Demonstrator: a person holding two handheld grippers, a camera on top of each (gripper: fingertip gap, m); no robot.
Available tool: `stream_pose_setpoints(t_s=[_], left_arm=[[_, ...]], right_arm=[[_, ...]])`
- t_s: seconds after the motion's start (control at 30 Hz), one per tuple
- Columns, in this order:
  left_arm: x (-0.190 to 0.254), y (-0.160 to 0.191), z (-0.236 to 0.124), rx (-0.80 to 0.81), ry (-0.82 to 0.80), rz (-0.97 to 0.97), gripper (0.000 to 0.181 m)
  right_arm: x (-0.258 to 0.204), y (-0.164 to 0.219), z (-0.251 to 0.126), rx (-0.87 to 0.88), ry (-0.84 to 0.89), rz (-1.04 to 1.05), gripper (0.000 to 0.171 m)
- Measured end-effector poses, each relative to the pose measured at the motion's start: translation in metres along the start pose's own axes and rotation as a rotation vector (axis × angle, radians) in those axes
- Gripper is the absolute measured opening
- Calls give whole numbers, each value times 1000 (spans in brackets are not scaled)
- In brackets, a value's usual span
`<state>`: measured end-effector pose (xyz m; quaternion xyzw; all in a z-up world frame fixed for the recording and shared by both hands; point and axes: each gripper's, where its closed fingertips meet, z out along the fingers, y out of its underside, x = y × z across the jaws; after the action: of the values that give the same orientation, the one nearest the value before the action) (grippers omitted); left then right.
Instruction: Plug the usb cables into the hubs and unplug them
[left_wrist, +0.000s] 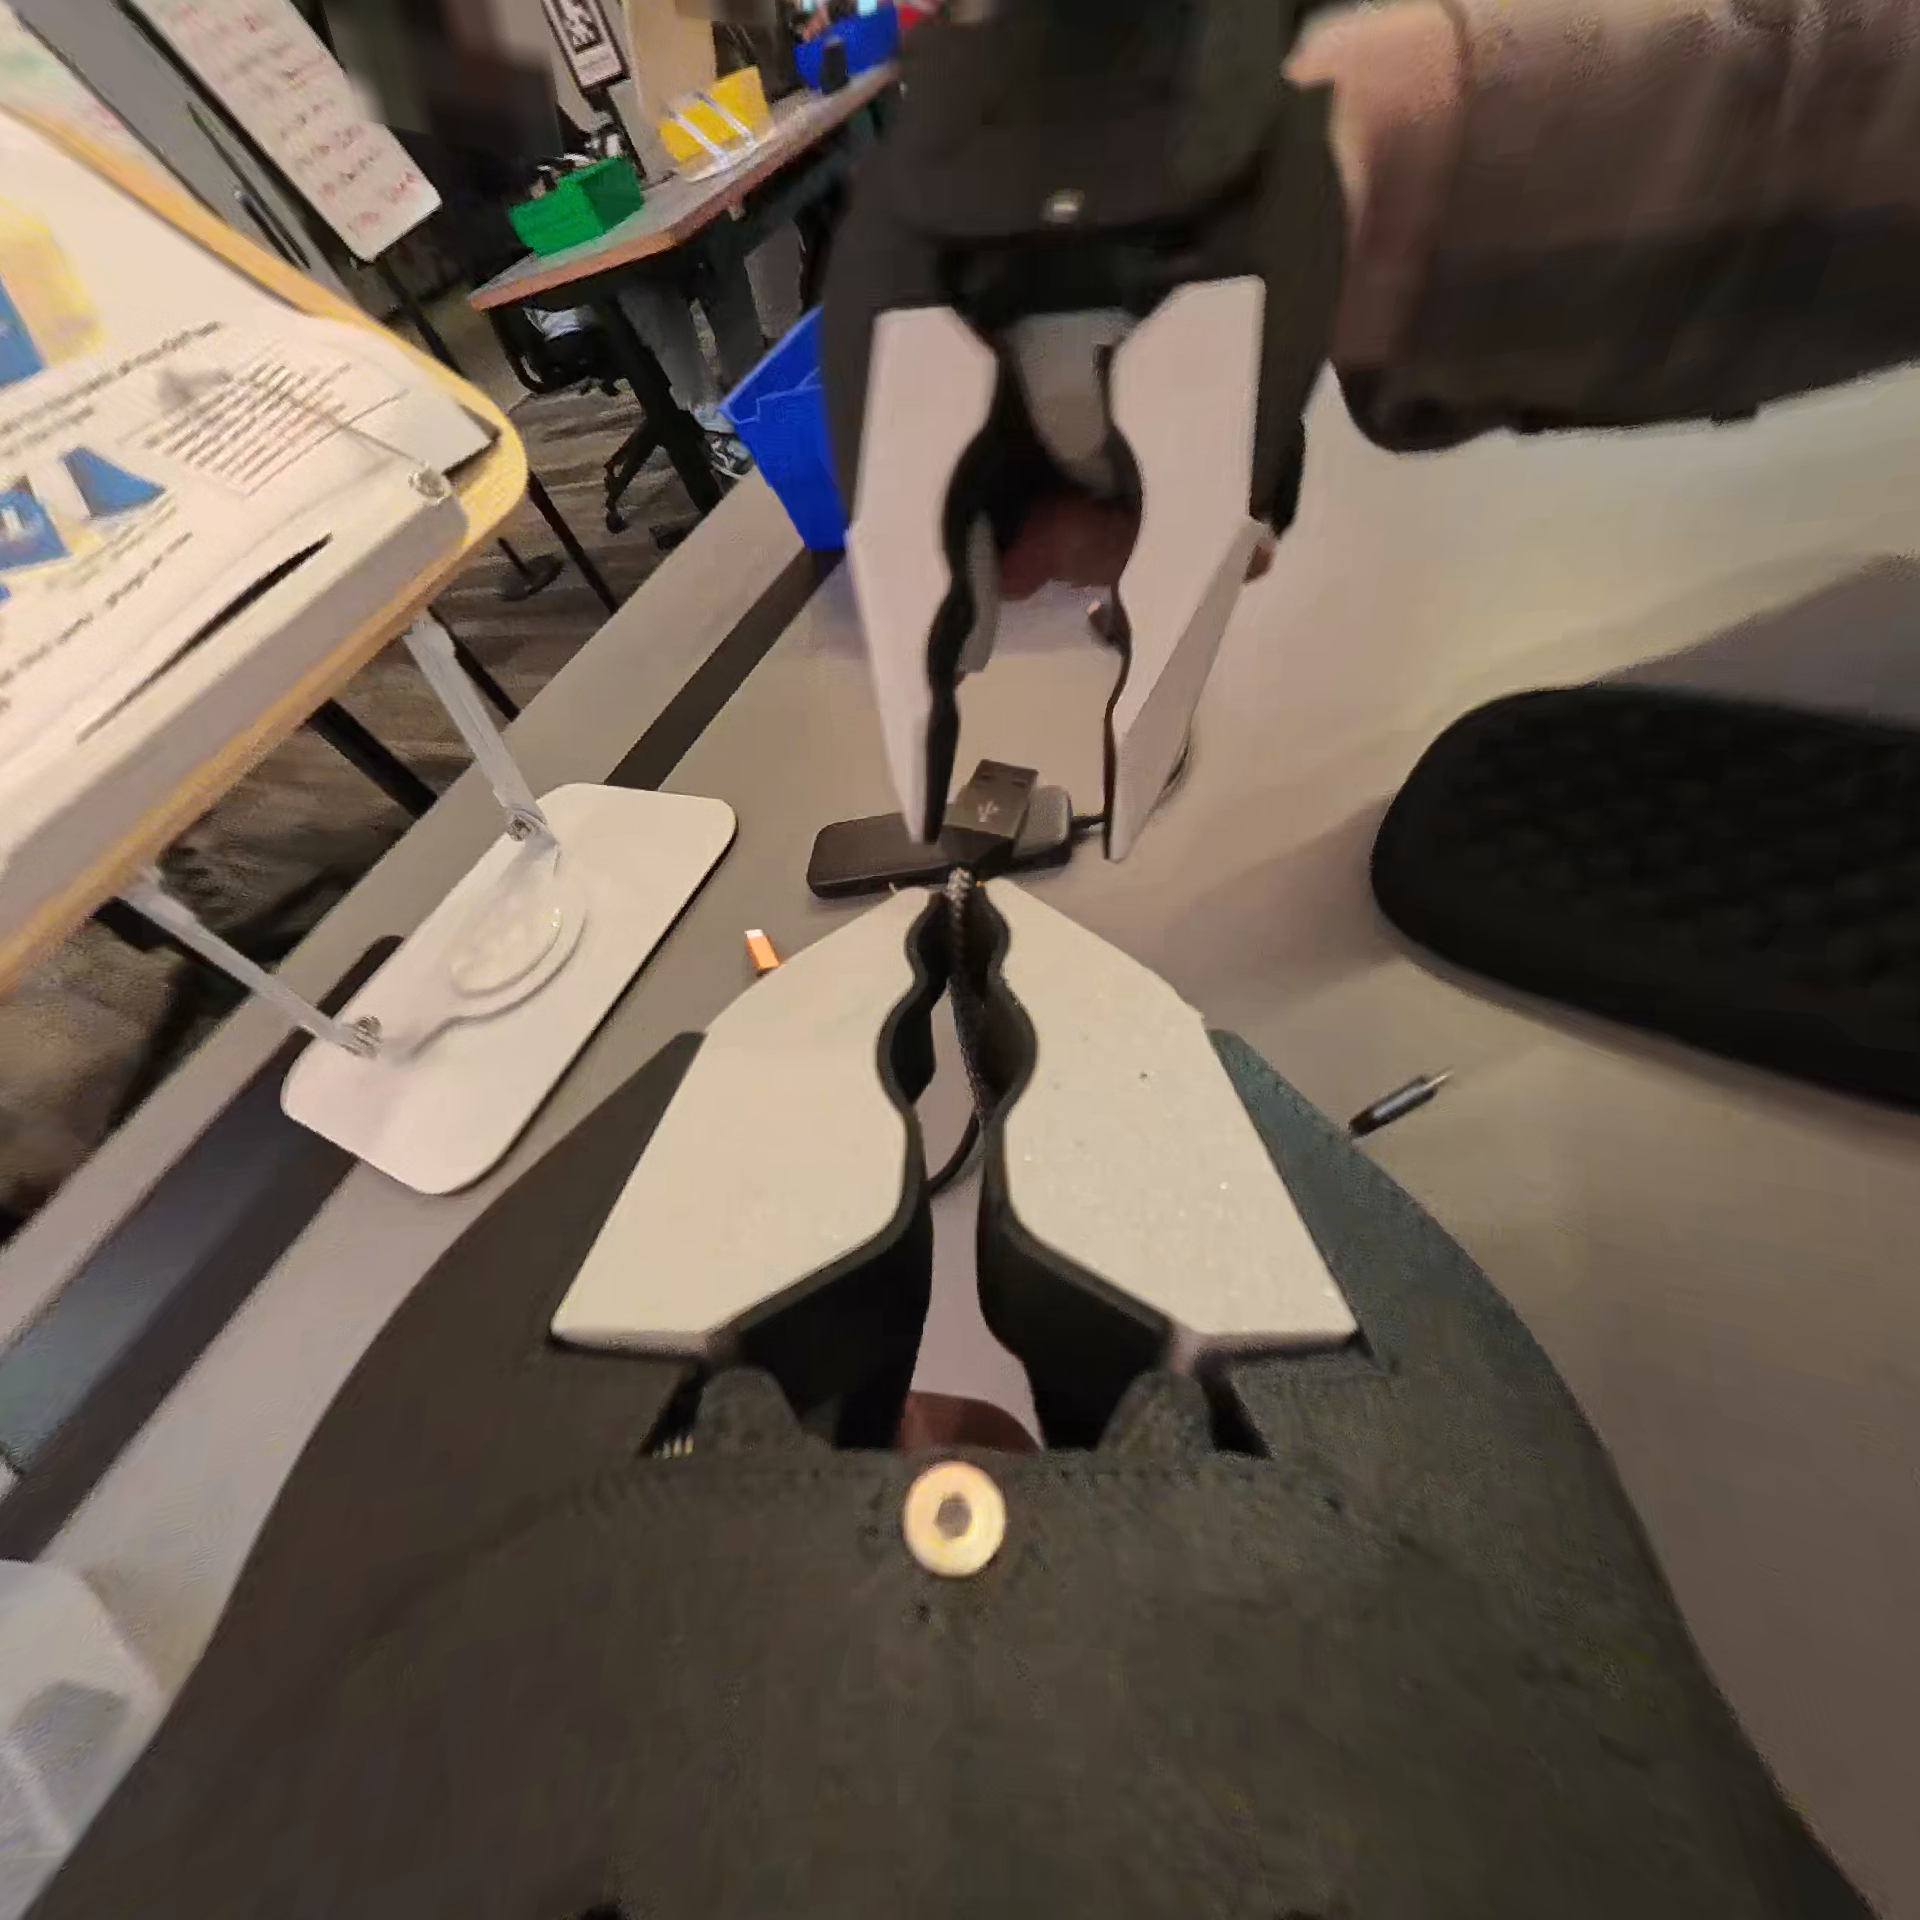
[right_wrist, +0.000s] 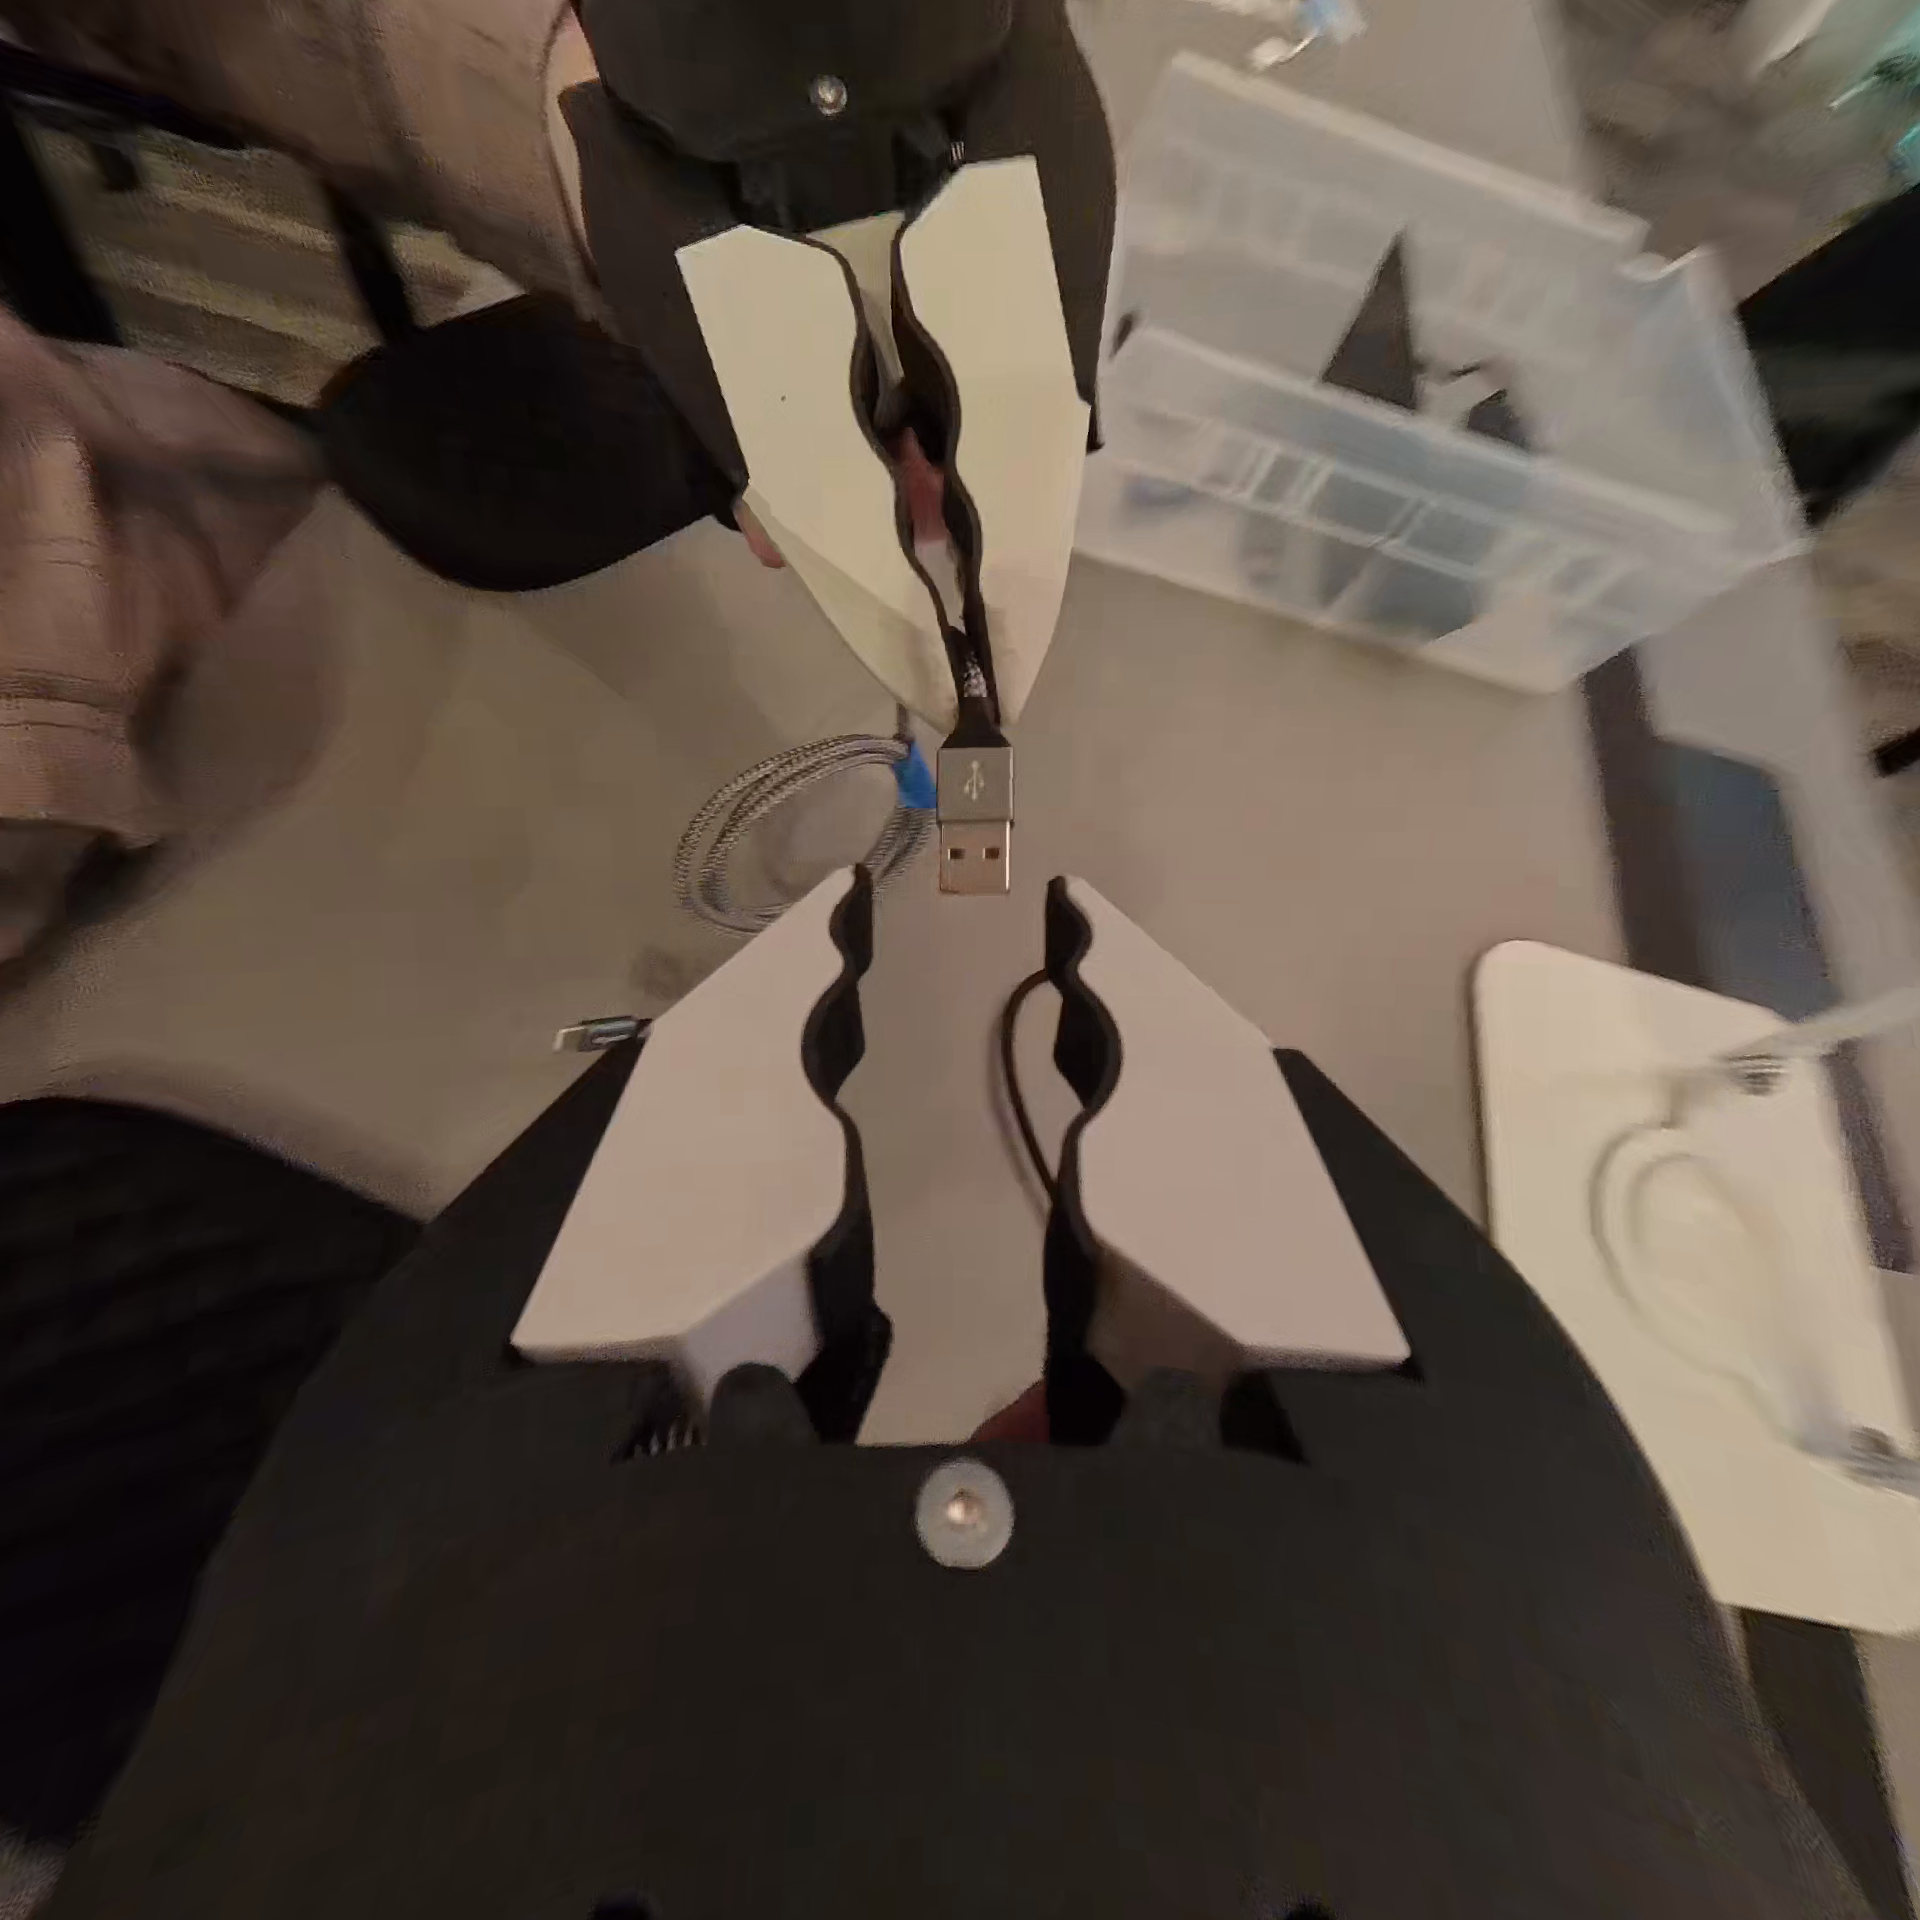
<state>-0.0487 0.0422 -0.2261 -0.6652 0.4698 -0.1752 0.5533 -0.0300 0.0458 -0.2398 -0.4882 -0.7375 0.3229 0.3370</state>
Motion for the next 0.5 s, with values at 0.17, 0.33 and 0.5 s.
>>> stream_pose_setpoints(t_s=[0.17, 0.33, 0.5], left_arm=[[-1, -10, -7, 97, 32, -139, 3], [2, -12, -7, 106, 42, -153, 3], [3, -12, -7, 114, 61, -183, 3]], right_arm=[[5, -14, -8, 175, 151, -4, 19], [1, -27, -11, 298, 145, 24, 18], [-2, -28, -10, 287, 143, -9, 11]])
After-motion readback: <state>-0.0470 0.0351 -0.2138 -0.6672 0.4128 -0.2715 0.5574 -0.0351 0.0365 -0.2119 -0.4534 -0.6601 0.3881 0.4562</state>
